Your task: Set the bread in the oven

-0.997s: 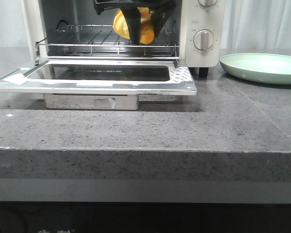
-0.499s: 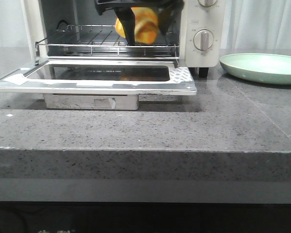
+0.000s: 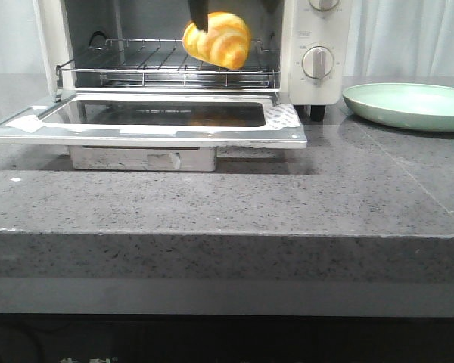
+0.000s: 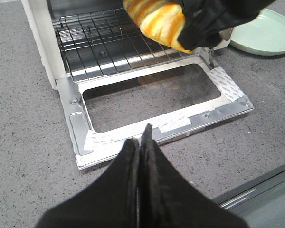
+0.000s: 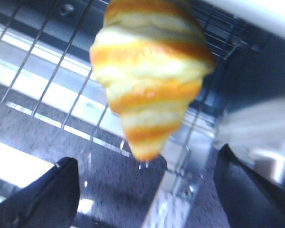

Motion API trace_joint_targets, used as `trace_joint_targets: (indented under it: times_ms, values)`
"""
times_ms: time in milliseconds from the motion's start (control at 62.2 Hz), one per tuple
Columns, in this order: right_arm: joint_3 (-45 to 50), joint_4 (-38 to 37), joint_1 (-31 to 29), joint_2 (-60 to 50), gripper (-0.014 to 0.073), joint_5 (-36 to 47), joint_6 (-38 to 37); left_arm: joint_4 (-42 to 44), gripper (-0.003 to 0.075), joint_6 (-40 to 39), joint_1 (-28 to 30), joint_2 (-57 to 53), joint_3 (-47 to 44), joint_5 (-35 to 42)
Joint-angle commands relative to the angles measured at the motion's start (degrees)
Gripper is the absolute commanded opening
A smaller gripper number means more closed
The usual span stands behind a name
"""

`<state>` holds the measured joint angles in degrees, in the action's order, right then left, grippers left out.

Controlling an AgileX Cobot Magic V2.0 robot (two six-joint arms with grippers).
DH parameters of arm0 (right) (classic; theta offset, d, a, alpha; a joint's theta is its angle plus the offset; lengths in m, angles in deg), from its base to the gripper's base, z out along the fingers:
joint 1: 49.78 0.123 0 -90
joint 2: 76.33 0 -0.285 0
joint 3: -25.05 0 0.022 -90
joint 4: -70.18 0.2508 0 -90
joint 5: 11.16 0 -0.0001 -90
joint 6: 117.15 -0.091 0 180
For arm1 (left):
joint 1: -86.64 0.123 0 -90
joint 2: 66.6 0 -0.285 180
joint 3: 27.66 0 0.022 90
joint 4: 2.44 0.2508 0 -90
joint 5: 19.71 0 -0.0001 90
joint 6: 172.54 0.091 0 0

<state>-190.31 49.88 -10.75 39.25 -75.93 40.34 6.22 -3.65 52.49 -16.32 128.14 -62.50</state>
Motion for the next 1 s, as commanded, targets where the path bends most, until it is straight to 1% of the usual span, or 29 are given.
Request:
trace_joint_targets:
  times_ms: [0,161,306,418,547,804,901,981]
  values:
    - [4.65,-1.60,-0.43,-9.12,0.0593,3.69,1.10,0.34,-0.0018,-0.44,-0.08,-0.30,1.54,3.86]
    - [17.87,-1.00,-2.66,-20.53,0.0593,10.20,1.25,0.34,-0.0018,-0.44,-0.08,-0.30,1.54,3.75]
    - [29.88,2.06,-7.71,-31.62,0.0593,14.88,1.25,0.34,-0.0018,-0.44,-0.08,-0.30,1.54,3.75]
    - [37.42,3.74,-11.83,-38.15,0.0593,17.23,1.48,0.34,-0.0018,-0.44,-0.08,-0.30,1.54,3.75]
    - [44.93,5.04,-15.16,-44.72,0.0593,17.67,1.48,0.34,-0.0018,-0.44,-0.08,-0.30,1.54,3.75]
    - [58.70,6.44,-15.63,-59.20,0.0593,17.93,1.48,0.34,-0.0018,-0.44,-0.08,-0.30,1.54,3.75]
    - [62.27,6.54,-15.63,-64.27,0.0593,17.55,1.53,0.34,-0.0018,-0.44,-0.08,-0.30,1.54,3.75]
    - [64.56,6.54,-15.63,-68.03,0.0593,16.90,2.98,0.34,-0.0018,-0.44,-0.08,-0.30,1.54,3.75]
